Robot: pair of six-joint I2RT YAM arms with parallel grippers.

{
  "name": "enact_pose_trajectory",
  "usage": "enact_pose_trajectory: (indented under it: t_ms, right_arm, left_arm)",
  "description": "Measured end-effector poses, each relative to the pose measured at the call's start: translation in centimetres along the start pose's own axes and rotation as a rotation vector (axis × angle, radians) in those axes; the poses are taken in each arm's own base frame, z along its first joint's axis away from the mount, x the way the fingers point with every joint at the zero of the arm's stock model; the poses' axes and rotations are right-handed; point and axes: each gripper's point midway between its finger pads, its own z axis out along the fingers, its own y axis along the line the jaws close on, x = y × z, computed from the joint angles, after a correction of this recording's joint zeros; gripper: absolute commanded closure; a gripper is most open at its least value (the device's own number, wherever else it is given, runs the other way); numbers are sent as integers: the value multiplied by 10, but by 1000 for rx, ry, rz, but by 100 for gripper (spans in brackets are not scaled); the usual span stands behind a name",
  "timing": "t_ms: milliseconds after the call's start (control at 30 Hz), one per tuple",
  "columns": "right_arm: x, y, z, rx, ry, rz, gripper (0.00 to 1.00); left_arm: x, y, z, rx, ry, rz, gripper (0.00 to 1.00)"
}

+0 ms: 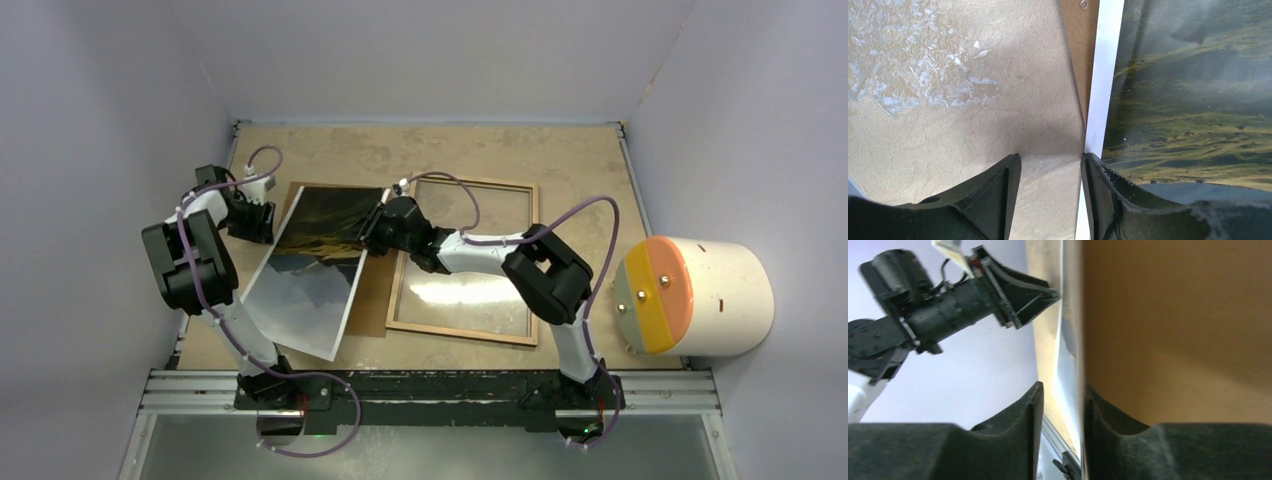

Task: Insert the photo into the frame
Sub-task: Pick up the photo at the center of the board.

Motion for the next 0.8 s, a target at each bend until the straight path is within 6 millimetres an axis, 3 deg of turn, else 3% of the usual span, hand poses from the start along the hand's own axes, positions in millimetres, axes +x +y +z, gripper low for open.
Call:
enact_pose_trajectory:
  t_ms: [133, 233, 433, 500, 667, 800]
  right_arm:
    - [-7, -21, -2, 70, 4, -41, 92]
    - [-20, -27, -4, 84, 10, -63, 100]
    - [-71, -16, -19, 43, -17, -112, 100]
    - [-92, 2, -25, 24, -43, -160, 100]
    - [-133, 69, -54, -65, -64, -307, 100]
    - [-174, 102, -99, -41, -117, -461, 100]
  left_arm:
    - [3, -3, -3, 9, 14, -7, 44]
    - [7, -6, -6, 19, 33, -15, 39]
    - [-13, 12, -22, -42, 13, -6, 36]
    - [-22, 20, -30, -70, -3, -4, 35]
    - [-39, 35, -50, -129, -46, 4, 35]
    - [-40, 35, -54, -133, -48, -1, 35]
